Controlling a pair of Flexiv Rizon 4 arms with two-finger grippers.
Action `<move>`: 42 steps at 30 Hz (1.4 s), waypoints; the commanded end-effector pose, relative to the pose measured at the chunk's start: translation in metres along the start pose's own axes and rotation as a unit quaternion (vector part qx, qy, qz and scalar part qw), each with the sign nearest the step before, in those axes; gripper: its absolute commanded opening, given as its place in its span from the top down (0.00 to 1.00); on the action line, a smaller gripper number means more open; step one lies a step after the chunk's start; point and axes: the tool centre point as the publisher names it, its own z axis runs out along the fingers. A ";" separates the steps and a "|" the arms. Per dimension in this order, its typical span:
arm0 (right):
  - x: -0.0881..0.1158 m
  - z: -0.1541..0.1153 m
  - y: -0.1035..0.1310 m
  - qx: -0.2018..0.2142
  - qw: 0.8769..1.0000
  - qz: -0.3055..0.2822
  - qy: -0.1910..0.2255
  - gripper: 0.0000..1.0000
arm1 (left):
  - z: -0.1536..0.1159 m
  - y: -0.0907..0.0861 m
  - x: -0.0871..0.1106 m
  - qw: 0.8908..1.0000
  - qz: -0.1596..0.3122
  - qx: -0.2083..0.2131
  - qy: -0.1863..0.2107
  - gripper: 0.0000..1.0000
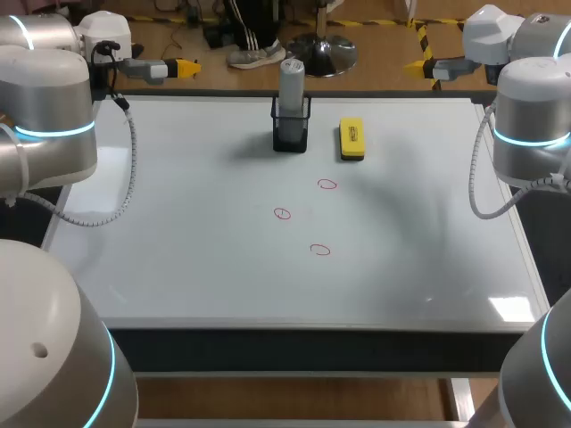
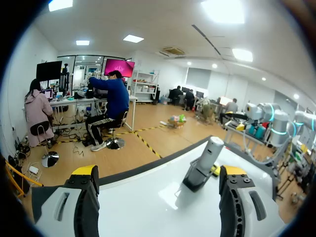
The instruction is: Pick up the inspection probe, press it on each red-marked spot on the whiteboard one by one, put down the probe, pick up the eraser, and wipe off all the red marks.
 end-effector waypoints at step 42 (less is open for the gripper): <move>0.000 0.000 0.000 0.000 1.000 0.000 0.000 0.00 | 0.021 -0.010 0.019 0.993 0.075 0.012 0.088 0.00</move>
